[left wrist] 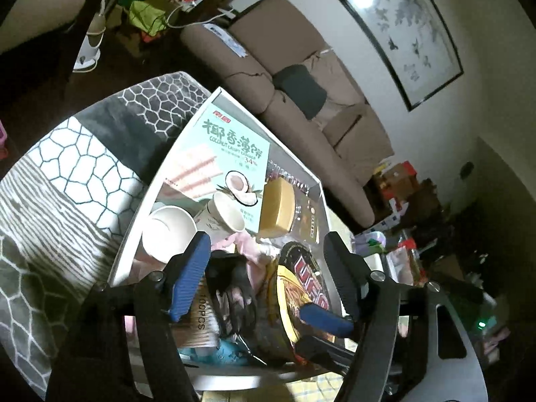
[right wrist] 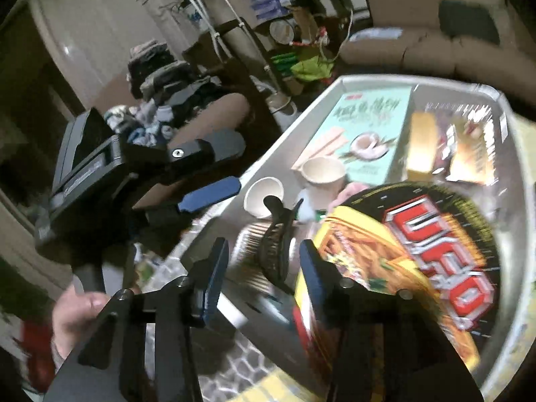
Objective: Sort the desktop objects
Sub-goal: 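Lower the cable into the white box and open the right tool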
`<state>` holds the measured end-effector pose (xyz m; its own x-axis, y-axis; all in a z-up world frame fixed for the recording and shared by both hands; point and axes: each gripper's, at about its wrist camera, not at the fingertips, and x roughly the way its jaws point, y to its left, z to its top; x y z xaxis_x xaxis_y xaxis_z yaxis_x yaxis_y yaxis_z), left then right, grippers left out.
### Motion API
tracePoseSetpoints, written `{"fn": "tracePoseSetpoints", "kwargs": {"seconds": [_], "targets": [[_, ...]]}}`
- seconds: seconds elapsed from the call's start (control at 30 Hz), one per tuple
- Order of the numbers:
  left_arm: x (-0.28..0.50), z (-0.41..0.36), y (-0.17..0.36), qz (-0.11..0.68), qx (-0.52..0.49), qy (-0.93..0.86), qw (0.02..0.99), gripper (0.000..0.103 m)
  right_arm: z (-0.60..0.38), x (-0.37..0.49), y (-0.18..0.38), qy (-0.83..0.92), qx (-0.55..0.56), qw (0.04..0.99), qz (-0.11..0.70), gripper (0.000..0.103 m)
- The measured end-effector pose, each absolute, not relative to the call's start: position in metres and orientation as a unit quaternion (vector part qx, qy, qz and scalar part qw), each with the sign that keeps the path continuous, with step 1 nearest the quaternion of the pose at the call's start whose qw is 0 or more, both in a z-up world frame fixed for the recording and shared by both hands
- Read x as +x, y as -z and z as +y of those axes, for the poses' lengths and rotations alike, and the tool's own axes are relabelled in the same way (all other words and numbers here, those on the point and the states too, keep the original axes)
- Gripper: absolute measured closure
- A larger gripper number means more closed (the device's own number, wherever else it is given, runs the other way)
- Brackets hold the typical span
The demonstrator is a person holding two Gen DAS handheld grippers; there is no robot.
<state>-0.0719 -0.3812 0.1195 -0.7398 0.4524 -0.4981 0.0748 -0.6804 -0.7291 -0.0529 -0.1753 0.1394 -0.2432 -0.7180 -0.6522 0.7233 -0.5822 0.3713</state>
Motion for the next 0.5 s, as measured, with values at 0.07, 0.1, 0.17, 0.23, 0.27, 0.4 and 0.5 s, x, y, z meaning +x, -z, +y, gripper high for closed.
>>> {"fn": "tracePoseSetpoints", "kwargs": {"seconds": [0.07, 0.1, 0.17, 0.23, 0.27, 0.4, 0.5], "targets": [[-0.071, -0.374, -0.123, -0.369, -0.352, -0.854, 0.105, 0.034, -0.173, -0.047, -0.141, 0.797, 0.406, 0.446, 0.033, 0.052], [-0.071, -0.37, -0.126, -0.359, -0.355, -0.857, 0.1, 0.033, -0.171, -0.046, -0.142, 0.8, 0.403, 0.442, 0.042, 0.052], [-0.07, -0.361, -0.131, -0.333, -0.36, -0.867, 0.087, 0.03, -0.166, -0.045, -0.145, 0.807, 0.398, 0.433, 0.05, 0.051], [-0.067, -0.353, -0.138, -0.313, -0.363, -0.874, 0.078, 0.029, -0.158, -0.042, -0.148, 0.813, 0.395, 0.426, 0.05, 0.048], [-0.064, -0.349, -0.14, -0.303, -0.363, -0.878, 0.073, 0.029, -0.153, -0.041, -0.15, 0.818, 0.392, 0.417, 0.053, 0.044], [-0.046, -0.333, -0.151, -0.267, -0.365, -0.89, 0.055, 0.016, -0.139, -0.037, -0.157, 0.829, 0.387, 0.399, 0.062, 0.036], [-0.033, -0.318, -0.159, -0.236, -0.361, -0.901, 0.043, 0.0, -0.131, -0.033, -0.162, 0.834, 0.383, 0.392, 0.055, 0.023]]}}
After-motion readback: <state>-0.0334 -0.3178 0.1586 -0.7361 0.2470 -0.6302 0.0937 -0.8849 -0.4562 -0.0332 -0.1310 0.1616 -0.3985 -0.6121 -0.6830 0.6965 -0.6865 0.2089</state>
